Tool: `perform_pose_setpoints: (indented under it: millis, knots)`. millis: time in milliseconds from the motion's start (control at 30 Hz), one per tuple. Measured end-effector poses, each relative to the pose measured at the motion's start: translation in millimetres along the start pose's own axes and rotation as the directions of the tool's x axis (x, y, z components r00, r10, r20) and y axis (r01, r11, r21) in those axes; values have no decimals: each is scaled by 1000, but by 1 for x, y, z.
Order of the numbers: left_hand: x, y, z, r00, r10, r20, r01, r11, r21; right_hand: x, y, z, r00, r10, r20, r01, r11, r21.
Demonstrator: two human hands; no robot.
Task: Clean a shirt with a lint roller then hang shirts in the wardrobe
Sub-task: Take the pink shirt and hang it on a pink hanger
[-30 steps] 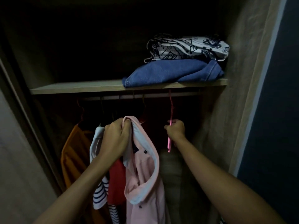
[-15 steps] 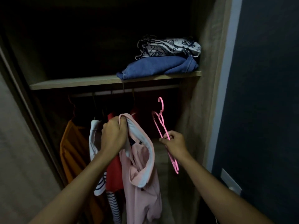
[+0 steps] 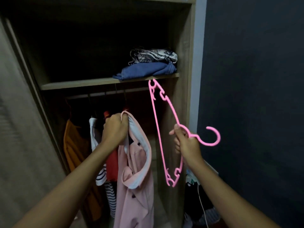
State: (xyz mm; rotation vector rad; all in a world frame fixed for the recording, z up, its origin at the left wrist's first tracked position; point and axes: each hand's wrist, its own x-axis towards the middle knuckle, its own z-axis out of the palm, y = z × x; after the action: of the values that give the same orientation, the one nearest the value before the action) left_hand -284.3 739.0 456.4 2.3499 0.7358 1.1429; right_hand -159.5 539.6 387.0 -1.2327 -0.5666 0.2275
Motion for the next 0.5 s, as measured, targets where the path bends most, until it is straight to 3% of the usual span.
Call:
perform_pose_setpoints:
  millis: [133, 233, 367, 500]
  knots:
    - [-1, 23, -20, 998, 44, 35, -45, 999, 27, -18, -80, 20, 986, -152, 70, 123, 942, 313]
    - [-1, 39, -32, 997, 52, 58, -54, 998, 32, -30, -122, 34, 967, -249, 53, 205, 886, 416]
    - [1, 61, -51, 993, 54, 106, -53, 998, -16, -29, -136, 52, 924, -383, 12, 360, 878, 317]
    - [5, 76, -81, 987, 109, 116, -92, 986, -141, -13, -119, 56, 860, -485, 156, 488, 873, 22]
